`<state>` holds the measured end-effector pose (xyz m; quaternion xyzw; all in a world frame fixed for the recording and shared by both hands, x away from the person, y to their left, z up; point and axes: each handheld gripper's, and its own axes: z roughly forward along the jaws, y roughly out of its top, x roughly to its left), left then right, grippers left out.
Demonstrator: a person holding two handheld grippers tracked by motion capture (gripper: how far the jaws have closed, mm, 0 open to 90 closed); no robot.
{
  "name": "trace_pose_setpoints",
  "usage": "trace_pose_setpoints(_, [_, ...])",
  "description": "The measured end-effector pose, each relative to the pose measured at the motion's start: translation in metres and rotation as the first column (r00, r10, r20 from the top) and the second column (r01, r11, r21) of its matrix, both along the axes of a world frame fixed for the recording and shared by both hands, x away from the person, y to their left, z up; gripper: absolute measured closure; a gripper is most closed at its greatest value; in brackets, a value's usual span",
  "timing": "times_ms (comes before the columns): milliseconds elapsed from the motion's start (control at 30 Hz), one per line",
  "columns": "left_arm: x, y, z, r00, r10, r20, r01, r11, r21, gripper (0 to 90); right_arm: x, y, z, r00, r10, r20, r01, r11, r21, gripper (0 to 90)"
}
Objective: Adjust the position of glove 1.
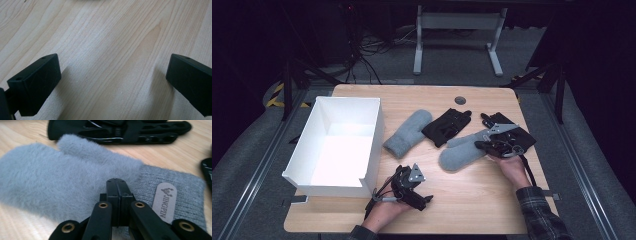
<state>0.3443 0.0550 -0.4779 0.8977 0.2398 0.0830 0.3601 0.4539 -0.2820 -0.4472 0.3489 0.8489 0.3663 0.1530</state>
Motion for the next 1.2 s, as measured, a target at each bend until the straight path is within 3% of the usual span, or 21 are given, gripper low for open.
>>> trace_pose_setpoints(333, [0.0, 0.0, 0.0, 1.0, 0.002, 0.002, -0.002, 1.0, 0.002, 0.2, -0.017, 0.018, -0.002, 0.9952, 0.097, -0.01, -0.097, 0.995, -0.002, 90.0])
trace_pose_setpoints(800, [0.0, 0.0, 0.0, 1.0, 0.003, 0.002, -0.003, 1.0, 0.002, 0.2, -0.052, 0.049, -0.001, 0.9696, 0.242, -0.037, -0.243, 0.97, -0.02, 90.0])
trace_pose_setpoints(967, [0.0, 0.0, 0.0, 1.0, 0.004, 0.002, -0.004, 1.0, 0.002, 0.2, -0.055, 0.047, 0.008, 0.9699, 0.243, -0.011, -0.243, 0.97, -0.012, 90.0])
trace_pose_setpoints(1100, [0.0, 0.0, 0.0, 1.0, 0.004, 0.002, -0.004, 1.0, 0.002, 0.2, -0.042, 0.03, 0.024, 0.9802, 0.194, 0.037, -0.194, 0.981, -0.005, 90.0])
trace_pose_setpoints(1200, [0.0, 0.0, 0.0, 1.0, 0.004, 0.002, -0.004, 1.0, 0.002, 0.3, -0.029, 0.02, 0.027, 0.9876, 0.152, 0.039, -0.152, 0.988, -0.004, 90.0])
